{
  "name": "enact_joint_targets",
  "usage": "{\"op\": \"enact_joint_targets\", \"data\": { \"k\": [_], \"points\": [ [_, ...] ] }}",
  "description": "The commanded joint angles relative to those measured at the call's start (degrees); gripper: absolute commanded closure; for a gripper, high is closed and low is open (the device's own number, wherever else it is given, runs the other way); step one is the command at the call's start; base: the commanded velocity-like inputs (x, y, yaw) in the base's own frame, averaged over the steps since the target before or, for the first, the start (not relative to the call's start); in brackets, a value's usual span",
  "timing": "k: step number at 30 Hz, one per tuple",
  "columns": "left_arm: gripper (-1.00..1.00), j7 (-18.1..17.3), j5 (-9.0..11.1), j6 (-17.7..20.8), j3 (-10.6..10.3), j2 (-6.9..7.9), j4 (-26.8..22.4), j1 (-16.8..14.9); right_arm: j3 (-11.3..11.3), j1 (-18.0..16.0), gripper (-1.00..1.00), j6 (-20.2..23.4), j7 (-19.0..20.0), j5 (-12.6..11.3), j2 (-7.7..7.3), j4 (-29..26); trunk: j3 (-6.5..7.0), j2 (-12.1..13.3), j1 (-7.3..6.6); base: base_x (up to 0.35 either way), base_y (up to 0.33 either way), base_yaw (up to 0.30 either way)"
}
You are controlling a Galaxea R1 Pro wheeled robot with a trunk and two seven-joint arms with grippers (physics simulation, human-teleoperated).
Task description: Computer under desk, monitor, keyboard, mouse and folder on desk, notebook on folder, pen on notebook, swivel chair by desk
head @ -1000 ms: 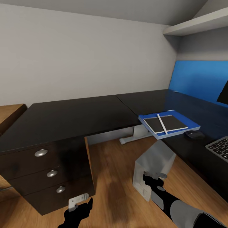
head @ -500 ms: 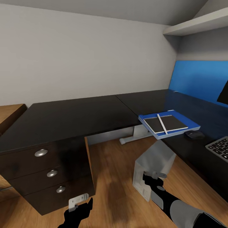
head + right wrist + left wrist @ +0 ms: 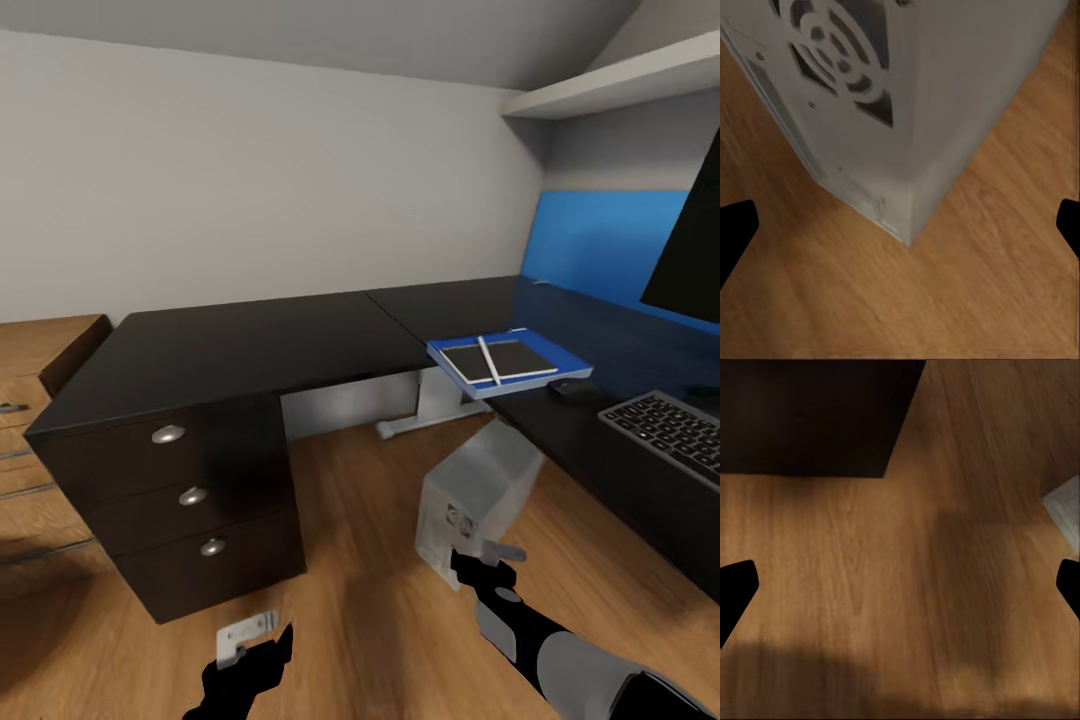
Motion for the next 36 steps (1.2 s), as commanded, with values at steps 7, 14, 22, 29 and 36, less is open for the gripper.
{"op": "enact_joint_targets", "data": {
  "k": [7, 14, 22, 29, 36],
  "points": [
    [-1.0, 0.4, 0.3, 0.2, -0.1, 0.02, -0.1, 0.0, 0.5, 0.0, -1.0, -0.2, -0.4, -0.5, -0.04, -0.1, -0.04, 0.0, -0.04, -0.335, 0.0, 0.0],
    [-1.0, 0.4, 0.3, 0.2, 0.0, 0.06, 0.1, -0.1, 0.5, 0.0, -1.0, -0.2, -0.5, -0.5, -0.04, -0.1, -0.04, 0.0, -0.04, -0.335, 0.0, 0.0],
    [-1.0, 0.5, 0.2, 0.2, 0.0, 0.05, 0.2, 0.0, 0.5, 0.0, -1.0, -0.2, -0.5, -0.5, -0.04, 0.0, -0.04, 0.0, -0.04, -0.334, 0.0, 0.0],
    [-1.0, 0.6, 0.5, 0.2, 0.0, 0.1, 1.9, 0.0, 0.8, 0.1, -1.0, -2.8, -0.7, -0.4, 0.08, 0.1, -0.04, 0.0, -0.04, -0.153, 0.0, 0.0],
    [-1.0, 0.7, 0.6, 0.1, 0.3, 0.79, 7.3, 0.0, 1.2, 0.5, -1.0, -5.3, -0.7, -0.3, 0.55, -0.1, 1.51, 0.1, -0.22, -0.01, 0.0, 0.0]
  ]
}}
